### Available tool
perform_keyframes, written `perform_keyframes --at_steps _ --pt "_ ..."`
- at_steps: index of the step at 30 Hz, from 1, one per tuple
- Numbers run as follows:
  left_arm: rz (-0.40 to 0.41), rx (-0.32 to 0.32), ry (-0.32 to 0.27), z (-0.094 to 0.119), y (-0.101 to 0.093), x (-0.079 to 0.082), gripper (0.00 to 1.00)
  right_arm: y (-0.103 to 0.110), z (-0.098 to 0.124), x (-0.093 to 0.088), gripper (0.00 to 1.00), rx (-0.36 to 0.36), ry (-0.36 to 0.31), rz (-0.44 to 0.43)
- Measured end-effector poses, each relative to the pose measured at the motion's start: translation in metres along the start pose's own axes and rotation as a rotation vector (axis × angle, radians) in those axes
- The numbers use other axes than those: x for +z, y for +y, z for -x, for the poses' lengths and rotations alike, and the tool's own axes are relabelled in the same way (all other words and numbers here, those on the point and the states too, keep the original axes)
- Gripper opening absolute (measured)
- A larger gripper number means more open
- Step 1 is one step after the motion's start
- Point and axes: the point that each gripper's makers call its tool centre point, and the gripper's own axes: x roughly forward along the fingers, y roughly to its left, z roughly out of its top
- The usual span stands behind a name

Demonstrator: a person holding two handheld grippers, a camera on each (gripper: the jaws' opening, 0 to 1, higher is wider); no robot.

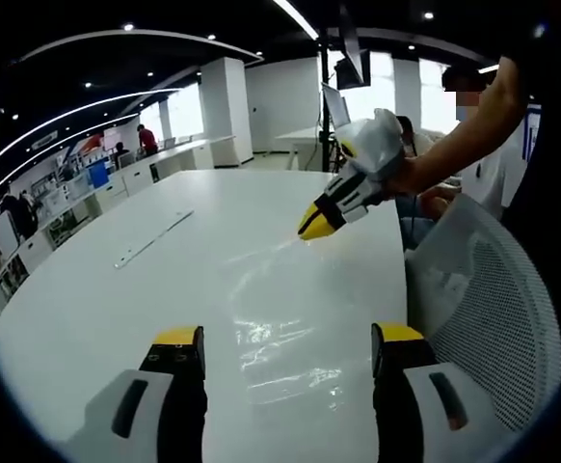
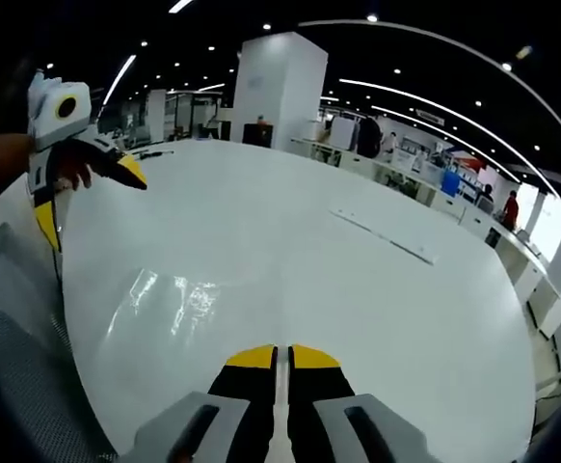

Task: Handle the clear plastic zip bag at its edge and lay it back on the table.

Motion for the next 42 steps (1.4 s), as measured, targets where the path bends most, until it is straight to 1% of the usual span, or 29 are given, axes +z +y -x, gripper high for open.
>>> perform_keyframes --at_steps 8,11,15,21,31,39,42 --pt "-0.021 -0.026 0.015 -0.009 0.0 0.006 0.67 0.002 -0.001 0.006 0.0 0.01 -0.013 0.021" --pt "-0.031 -0.036 0.017 -0.012 0.002 0.006 0.64 0.003 0.0 0.009 0.0 0.012 -0.019 0.032" --pt "-0.037 -0.046 0.023 -0.017 0.006 0.007 0.64 0.004 0.002 0.013 0.0 0.016 -0.026 0.045" --pt "-0.051 -0.056 0.029 -0.023 0.007 0.014 0.63 0.006 0.004 0.017 0.0 0.022 -0.034 0.061" --pt "-0.078 -0.071 0.031 -0.033 0.016 0.025 0.58 0.011 0.004 0.027 0.0 0.033 -0.054 0.103" --pt "-0.103 -0.088 0.042 -0.04 0.021 0.032 0.55 0.02 0.006 0.032 0.0 0.046 -0.066 0.131" --pt "-0.118 -0.1 0.047 -0.045 0.026 0.034 0.53 0.024 0.008 0.033 0.0 0.052 -0.068 0.143"
